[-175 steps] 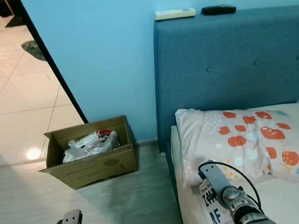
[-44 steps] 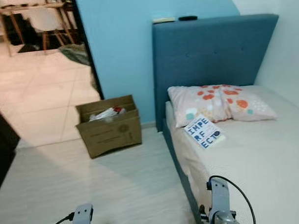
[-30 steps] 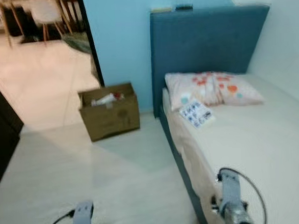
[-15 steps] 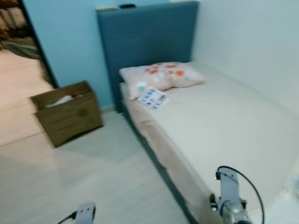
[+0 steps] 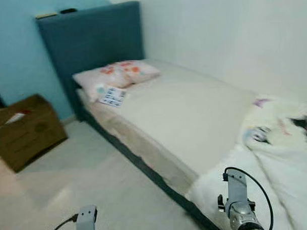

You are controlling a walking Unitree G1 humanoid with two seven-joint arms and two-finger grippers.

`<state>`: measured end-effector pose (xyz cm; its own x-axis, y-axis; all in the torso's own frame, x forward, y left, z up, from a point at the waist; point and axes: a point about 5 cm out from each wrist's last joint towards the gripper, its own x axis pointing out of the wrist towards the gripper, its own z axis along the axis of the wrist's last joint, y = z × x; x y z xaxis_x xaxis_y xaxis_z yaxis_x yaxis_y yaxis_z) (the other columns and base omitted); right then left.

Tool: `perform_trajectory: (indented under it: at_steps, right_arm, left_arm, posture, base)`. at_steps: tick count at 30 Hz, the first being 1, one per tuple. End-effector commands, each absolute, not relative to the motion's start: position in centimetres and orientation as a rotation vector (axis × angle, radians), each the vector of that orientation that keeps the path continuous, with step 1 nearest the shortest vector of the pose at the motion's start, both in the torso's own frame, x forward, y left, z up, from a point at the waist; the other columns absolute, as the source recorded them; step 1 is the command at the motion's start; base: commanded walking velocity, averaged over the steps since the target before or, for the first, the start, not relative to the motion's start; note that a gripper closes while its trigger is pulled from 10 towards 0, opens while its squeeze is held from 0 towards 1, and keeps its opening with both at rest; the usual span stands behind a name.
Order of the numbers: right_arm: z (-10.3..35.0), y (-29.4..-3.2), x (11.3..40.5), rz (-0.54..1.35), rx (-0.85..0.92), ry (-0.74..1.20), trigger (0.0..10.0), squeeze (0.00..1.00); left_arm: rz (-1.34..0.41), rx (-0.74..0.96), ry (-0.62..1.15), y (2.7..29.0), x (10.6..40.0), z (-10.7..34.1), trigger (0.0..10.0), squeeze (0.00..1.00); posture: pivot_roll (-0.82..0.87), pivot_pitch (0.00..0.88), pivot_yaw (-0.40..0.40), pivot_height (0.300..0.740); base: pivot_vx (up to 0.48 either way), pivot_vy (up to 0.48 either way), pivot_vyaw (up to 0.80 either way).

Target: Clean up the room

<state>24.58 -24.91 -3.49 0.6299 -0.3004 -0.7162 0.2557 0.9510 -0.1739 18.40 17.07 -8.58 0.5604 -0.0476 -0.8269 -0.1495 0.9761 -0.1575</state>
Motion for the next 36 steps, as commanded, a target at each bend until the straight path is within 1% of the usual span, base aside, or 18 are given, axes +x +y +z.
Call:
perform_trajectory:
  at_steps: [1,16,22,26,32,36]
  right_arm:
    - [-3.52,-24.78,24.6,-0.327,-0.045,0.832,10.0,0.0]
    - [-3.33,-24.72,24.87,-0.342,-0.039,0.821,10.0,0.0]
    - [-3.28,-24.71,24.93,-0.351,-0.038,0.81,10.0,0.0]
    - [-3.24,-24.59,25.02,-0.345,-0.042,0.806,10.0,0.0]
    - [-3.35,-24.4,24.97,-0.338,-0.042,0.812,10.0,0.0]
    - [-3.23,-24.18,25.22,-0.328,-0.041,0.808,10.0,0.0]
  left_arm:
    - [0.057,-0.213,1.001,17.15,17.88,-8.84,10.0,0.0]
    - [0.05,-0.202,1.004,17.32,17.8,-8.86,10.0,0.0]
    - [0.033,-0.198,0.991,17.27,17.88,-8.8,10.0,0.0]
    - [0.008,-0.2,0.975,17.15,18.02,-8.7,10.0,0.0]
    - [0.019,-0.2,0.974,17.21,18.03,-8.7,10.0,0.0]
    - [-0.012,-0.193,0.966,17.07,18.12,-8.63,10.0,0.0]
  posture:
    - [-0.13,0.0,0.0,0.72]
    - [-0.13,0.006,0.006,0.72]
    - [-0.13,0.008,0.005,0.72]
    - [-0.13,0.009,0.007,0.72]
    - [-0.12,0.006,0.007,0.72]
    - [-0.12,0.003,0.004,0.72]
  base:
    - [-0.368,0.0,-0.76]
    - [-0.362,0.0,-0.76]
    - [0.0,0.0,-0.75]
    - [0.0,0.0,0.0]
    - [0.0,0.0,0.0]
    - [0.073,0.0,0.0]
